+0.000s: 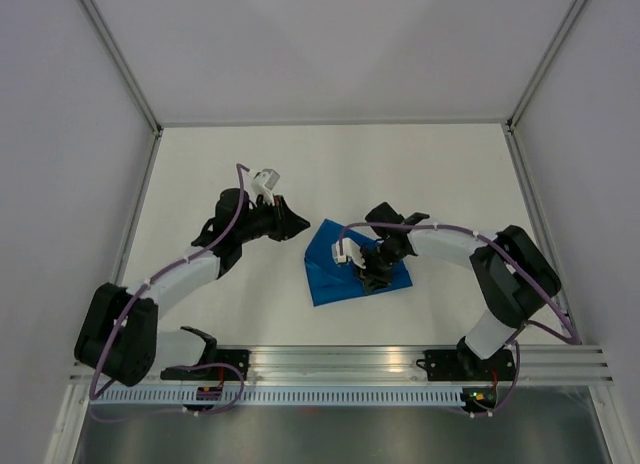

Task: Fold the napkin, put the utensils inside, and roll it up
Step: Roll the napkin with the utensil

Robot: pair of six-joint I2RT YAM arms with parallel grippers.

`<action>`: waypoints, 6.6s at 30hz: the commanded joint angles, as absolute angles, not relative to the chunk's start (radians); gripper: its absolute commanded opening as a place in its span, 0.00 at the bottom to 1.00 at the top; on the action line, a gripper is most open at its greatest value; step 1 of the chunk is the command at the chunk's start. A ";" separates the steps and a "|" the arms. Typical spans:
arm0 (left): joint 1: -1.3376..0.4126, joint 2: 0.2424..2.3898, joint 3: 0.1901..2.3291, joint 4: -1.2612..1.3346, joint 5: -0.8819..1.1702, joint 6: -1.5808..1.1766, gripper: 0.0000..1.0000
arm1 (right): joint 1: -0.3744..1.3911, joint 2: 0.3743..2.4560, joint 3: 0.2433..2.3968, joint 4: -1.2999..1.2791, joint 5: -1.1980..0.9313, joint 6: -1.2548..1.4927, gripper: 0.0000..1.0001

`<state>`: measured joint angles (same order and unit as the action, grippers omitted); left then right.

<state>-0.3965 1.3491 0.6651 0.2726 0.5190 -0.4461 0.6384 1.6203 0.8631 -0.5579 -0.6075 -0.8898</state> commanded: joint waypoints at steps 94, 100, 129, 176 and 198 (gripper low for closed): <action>-0.838 1.896 0.765 0.256 0.666 -0.043 0.02 | 0.236 1.386 0.927 -0.671 -0.775 -0.940 0.58; -0.769 1.996 0.825 0.218 0.796 -0.095 0.02 | 0.412 1.207 0.684 -0.453 -0.634 -0.910 0.61; -0.741 2.054 0.954 0.127 0.887 -0.153 0.30 | 0.764 1.382 0.548 -0.158 -0.308 -0.790 0.13; -1.213 1.696 0.633 0.652 -0.227 0.567 0.67 | 0.394 2.197 1.345 -1.108 -0.767 -1.101 0.04; -1.175 1.862 0.704 0.416 -0.028 0.436 0.45 | 0.374 2.266 1.414 -1.183 -0.785 -1.131 0.04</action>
